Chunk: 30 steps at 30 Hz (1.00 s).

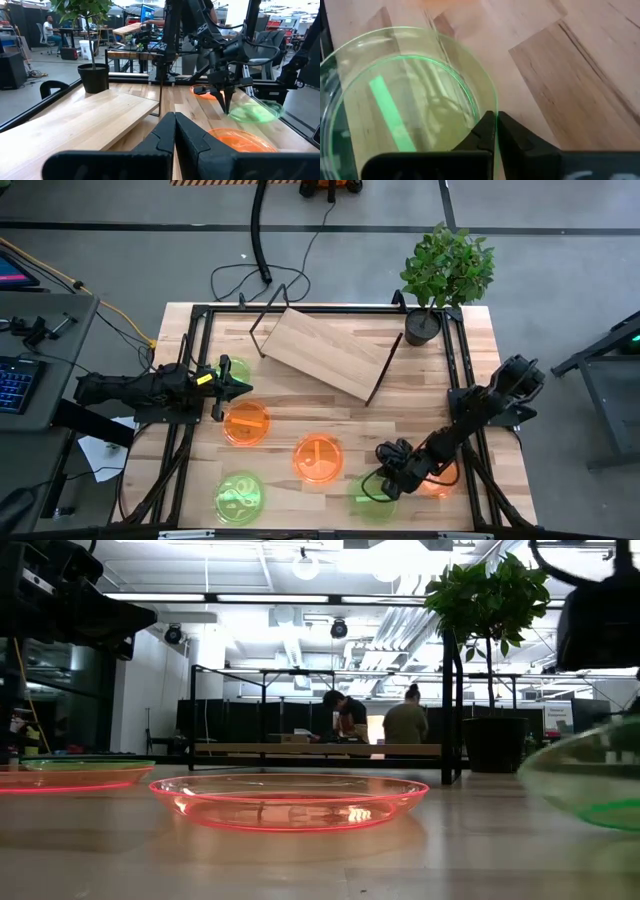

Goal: Place and stack plates onto a shelf
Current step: Put the bottom right green plate on top of the shelf

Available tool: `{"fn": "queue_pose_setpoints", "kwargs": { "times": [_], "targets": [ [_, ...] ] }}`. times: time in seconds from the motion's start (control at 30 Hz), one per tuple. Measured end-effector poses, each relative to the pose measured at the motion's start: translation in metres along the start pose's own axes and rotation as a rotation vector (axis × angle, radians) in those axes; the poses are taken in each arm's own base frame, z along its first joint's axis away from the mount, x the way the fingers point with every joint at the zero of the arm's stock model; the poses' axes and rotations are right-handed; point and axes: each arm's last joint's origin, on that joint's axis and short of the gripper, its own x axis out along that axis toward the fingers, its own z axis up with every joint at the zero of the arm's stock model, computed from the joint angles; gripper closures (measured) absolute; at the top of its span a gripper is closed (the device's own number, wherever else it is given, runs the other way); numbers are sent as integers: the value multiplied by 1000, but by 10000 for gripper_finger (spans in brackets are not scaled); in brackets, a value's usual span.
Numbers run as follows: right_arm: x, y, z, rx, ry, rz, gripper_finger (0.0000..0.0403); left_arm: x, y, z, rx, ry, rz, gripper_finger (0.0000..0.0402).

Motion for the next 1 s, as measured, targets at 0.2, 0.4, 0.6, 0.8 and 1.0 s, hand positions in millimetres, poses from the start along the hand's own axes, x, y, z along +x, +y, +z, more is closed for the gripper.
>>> {"fn": "queue_pose_setpoints", "kwargs": {
  "times": [0.2,0.4,0.6,0.8,1.0],
  "targets": [
    [-11,-2,22,-60,-5,53,403,0,0,0,0,0,0,401],
    [-25,-2,42,-138,8,142,403,0,0,0,0,0,1,401],
    [-42,-3,59,-192,8,236,403,0,0,0,0,1,1,401],
    [-56,-17,62,-200,52,143,403,0,0,0,0,0,0,401],
    [-69,-15,43,-191,72,185,403,0,0,0,0,0,0,401]
  ]
}}
